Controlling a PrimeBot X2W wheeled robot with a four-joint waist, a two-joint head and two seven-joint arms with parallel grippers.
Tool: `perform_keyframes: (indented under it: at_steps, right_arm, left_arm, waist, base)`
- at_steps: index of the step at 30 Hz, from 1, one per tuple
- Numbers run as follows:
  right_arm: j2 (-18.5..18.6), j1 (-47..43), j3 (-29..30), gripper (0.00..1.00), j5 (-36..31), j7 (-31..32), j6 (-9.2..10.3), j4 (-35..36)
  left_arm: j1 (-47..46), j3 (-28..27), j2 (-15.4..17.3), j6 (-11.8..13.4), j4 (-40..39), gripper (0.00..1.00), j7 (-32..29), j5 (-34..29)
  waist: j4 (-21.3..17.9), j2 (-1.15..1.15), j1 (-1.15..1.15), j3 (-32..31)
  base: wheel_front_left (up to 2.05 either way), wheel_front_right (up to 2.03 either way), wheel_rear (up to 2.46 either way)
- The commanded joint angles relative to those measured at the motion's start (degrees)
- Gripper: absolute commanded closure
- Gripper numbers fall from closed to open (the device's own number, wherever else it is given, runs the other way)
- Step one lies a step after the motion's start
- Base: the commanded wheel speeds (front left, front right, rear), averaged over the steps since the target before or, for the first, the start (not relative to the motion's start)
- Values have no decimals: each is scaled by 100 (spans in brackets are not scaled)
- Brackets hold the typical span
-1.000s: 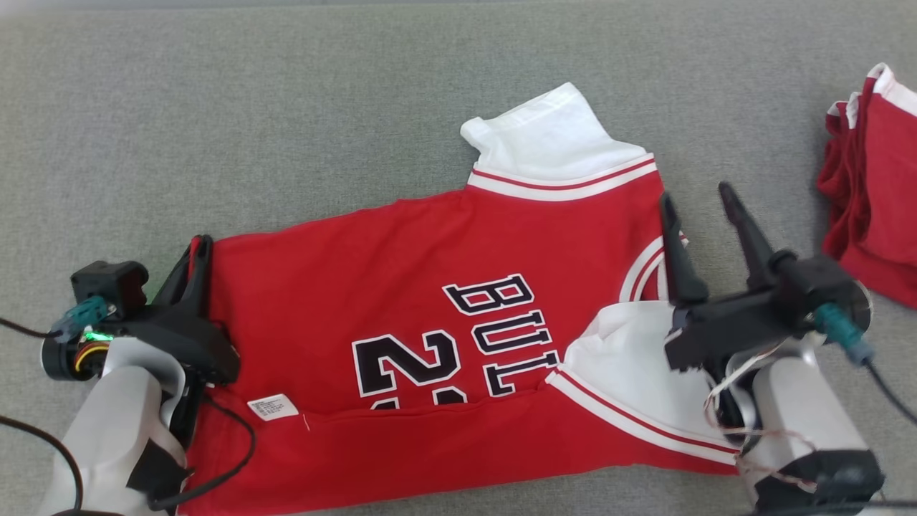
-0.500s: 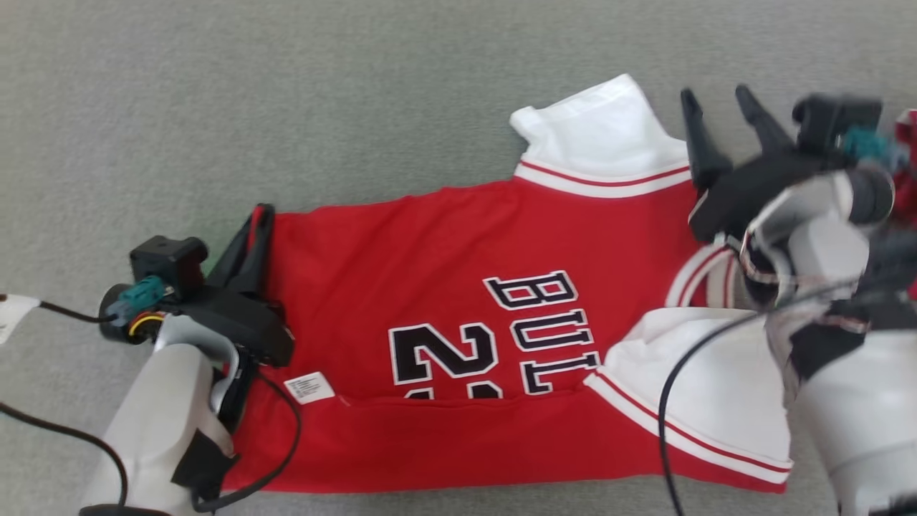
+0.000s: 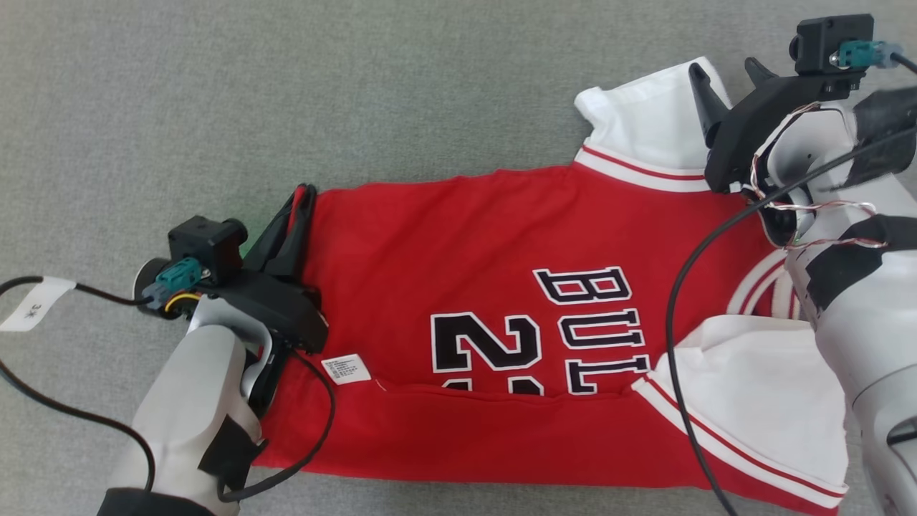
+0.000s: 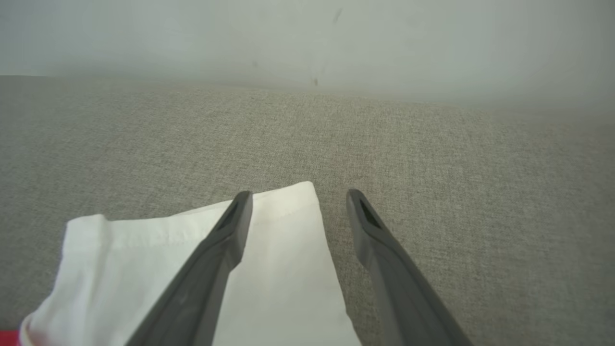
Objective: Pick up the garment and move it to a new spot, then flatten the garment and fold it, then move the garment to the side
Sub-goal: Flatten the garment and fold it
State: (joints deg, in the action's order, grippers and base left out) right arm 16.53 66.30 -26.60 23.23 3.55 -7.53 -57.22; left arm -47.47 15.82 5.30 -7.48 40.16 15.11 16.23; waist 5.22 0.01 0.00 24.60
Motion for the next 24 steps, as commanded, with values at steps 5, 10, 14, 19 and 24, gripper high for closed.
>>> perform_keyframes:
  at_steps: [5,10,14,19,24]
  right_arm:
    - [-59,381,0,0,-69,83,8,-627]
    - [-132,537,-31,74,-43,34,9,-920]
    - [-126,626,-72,100,-48,-31,9,-1109]
    - [-147,741,-59,100,14,-343,9,-1150]
    - [-252,569,-171,100,228,-710,9,-983]
  left_arm:
    - [-117,117,-46,1,-10,100,3,85]
    - [-134,163,-81,1,12,100,3,98]
    - [-128,158,-84,0,47,100,3,121]
    - [-133,112,-42,0,28,100,3,112]
    - [33,-60,29,0,-47,100,3,41]
  waist:
    - [152,-1,0,133]
    - [177,-1,0,159]
    - [155,-1,0,162]
    - [98,-1,0,193]
    - [-4,-1,0,84]
  base:
    - [0,0,0]
    - [0,0,0]
    - [0,0,0]
    - [0,0,0]
    - [0,0,0]
